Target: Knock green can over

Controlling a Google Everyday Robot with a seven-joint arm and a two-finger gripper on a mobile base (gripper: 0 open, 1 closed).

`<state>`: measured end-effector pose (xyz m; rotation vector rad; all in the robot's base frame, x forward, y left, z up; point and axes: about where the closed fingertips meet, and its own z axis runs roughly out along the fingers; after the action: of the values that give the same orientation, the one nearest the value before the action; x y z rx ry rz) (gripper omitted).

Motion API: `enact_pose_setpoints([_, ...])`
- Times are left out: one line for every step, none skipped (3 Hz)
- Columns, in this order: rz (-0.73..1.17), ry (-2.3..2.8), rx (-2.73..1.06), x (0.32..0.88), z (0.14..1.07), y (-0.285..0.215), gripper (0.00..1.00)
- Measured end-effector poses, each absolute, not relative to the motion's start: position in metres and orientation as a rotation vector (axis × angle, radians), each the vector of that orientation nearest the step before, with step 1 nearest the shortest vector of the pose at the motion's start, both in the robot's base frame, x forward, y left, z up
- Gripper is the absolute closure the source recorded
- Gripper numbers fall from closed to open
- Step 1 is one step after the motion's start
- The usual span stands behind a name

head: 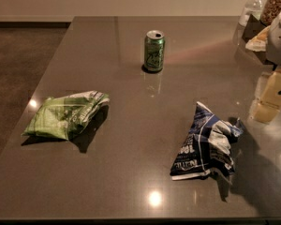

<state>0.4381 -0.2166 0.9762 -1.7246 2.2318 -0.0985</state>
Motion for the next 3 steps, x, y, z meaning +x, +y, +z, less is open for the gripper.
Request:
enact_pose_setpoints([-0.099, 2.232, -1.725, 0.438, 0.976, -0.217, 0.0])
enact_pose_setpoints([-0.026, 2.238, -1.701, 0.456, 0.975, -0.21, 0.0])
enact_pose_setpoints([0.014, 2.242, -1.638, 0.492, 0.969, -0.19, 0.0])
